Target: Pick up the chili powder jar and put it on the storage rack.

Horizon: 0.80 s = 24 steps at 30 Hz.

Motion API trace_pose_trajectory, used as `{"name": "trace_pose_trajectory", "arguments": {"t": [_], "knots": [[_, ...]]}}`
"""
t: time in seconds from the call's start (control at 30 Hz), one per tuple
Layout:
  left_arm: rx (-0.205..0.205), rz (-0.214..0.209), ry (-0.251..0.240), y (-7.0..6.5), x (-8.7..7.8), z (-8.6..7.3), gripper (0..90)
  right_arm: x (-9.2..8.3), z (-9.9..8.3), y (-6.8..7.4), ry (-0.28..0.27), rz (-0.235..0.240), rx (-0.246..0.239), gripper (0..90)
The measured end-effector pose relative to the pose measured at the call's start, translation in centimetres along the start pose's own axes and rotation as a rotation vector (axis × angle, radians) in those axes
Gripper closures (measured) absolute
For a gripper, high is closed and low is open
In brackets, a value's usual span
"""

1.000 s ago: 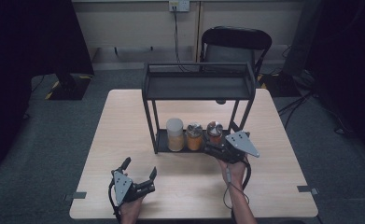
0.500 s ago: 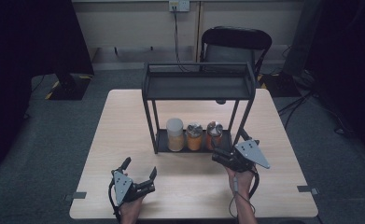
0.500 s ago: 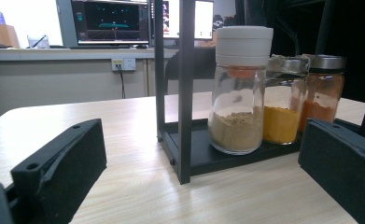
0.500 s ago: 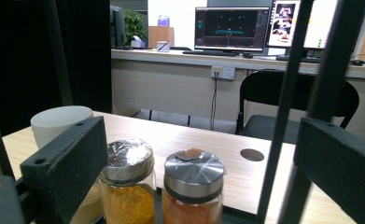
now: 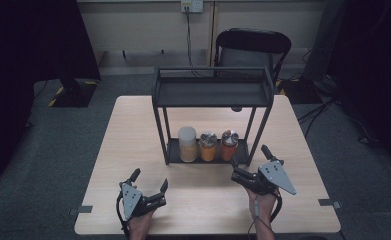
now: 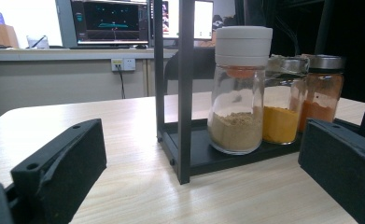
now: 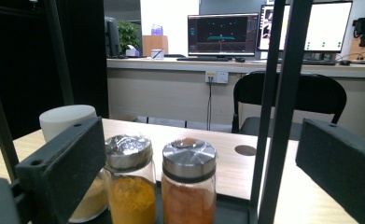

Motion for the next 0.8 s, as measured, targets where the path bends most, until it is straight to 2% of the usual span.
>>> {"name": "trace_pose_trajectory", "arguments": {"t": [0.3, 0.53, 0.67, 0.8], "knots": [[0.0, -0.002, -0.001, 0.0, 0.0, 0.0, 0.3, -1.0, -1.1, 0.1, 0.027, -0.048, -0.016, 0.0], [0.0, 0.0, 0.0, 0.0, 0.0, 0.0, 0.3, -2.0, -2.2, 0.2, 0.043, -0.048, -0.002, 0.0], [-0.001, 0.0, 0.0, 0.0, 0.0, 0.0, 0.3, -2.4, -2.7, 0.5, 0.035, -0.04, 0.002, 0.0], [-0.002, -0.001, 0.0, 0.0, 0.0, 0.0, 0.3, -2.4, -3.1, 1.0, 0.043, -0.035, -0.021, 0.0]]}}
Point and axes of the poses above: each handheld gripper's, and its own axes: x roughly forward along the jaws, z roughly out of its top, y roughly to its left, the point moved 8 cm from there along x, roughly forward along the jaws, and after that the axes turned 6 degrees about -x, right-handed, at the moved point
